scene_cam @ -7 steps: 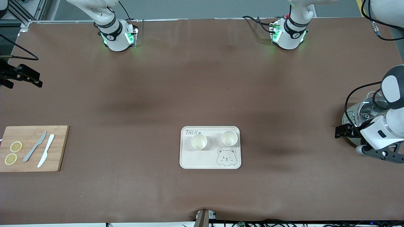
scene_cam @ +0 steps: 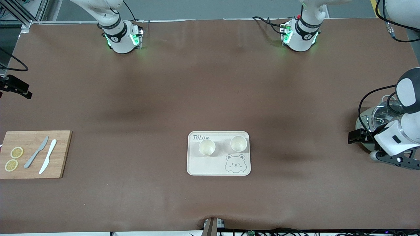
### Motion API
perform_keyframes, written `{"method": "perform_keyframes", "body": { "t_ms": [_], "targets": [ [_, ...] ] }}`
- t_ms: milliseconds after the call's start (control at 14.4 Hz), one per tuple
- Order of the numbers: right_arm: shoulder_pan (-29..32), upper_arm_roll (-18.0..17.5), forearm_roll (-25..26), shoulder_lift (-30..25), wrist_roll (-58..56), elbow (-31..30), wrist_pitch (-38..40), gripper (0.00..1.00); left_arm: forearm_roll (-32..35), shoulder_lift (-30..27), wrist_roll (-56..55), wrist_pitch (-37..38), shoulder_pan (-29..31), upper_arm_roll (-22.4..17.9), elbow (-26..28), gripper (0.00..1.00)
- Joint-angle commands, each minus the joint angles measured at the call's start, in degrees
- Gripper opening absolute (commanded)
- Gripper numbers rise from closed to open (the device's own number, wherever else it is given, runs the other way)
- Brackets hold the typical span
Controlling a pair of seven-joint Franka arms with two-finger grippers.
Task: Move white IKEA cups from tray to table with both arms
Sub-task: 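Reach both grippers toward the two white cups on the tray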
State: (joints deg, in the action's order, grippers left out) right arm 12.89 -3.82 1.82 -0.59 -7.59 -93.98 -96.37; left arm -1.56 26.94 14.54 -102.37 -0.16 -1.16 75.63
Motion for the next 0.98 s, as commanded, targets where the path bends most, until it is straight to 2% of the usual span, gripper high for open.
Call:
{"method": "perform_keyframes", "body": {
  "t_ms": [0, 279, 627, 906],
  "targets": [
    [0.8, -1.0, 0.3, -0.2, 0.1, 0.5, -0.3, 1.0, -4.6, -0.9, -3.8, -0.4, -0.2, 0.5, 1.1, 1.0],
    [0.6, -1.1, 0.2, 0.0, 0.2, 0.5, -0.6, 1.0, -5.3, -0.7, -4.3, -2.1, -1.2, 1.4, 2.8, 1.0],
    [-0.3, -1.2, -0.3, 1.8, 0.4, 0.6, -1.2, 1.0, -4.9, 2.2, -15.4, -9.4, -7.9, 1.8, 4.1, 1.0],
    [-4.8, -1.3, -0.9, 6.1, 6.1, 0.9, -8.6, 1.0, -4.8, 6.2, -20.7, -14.2, -12.5, 1.8, 3.8, 1.0]
  ]
}}
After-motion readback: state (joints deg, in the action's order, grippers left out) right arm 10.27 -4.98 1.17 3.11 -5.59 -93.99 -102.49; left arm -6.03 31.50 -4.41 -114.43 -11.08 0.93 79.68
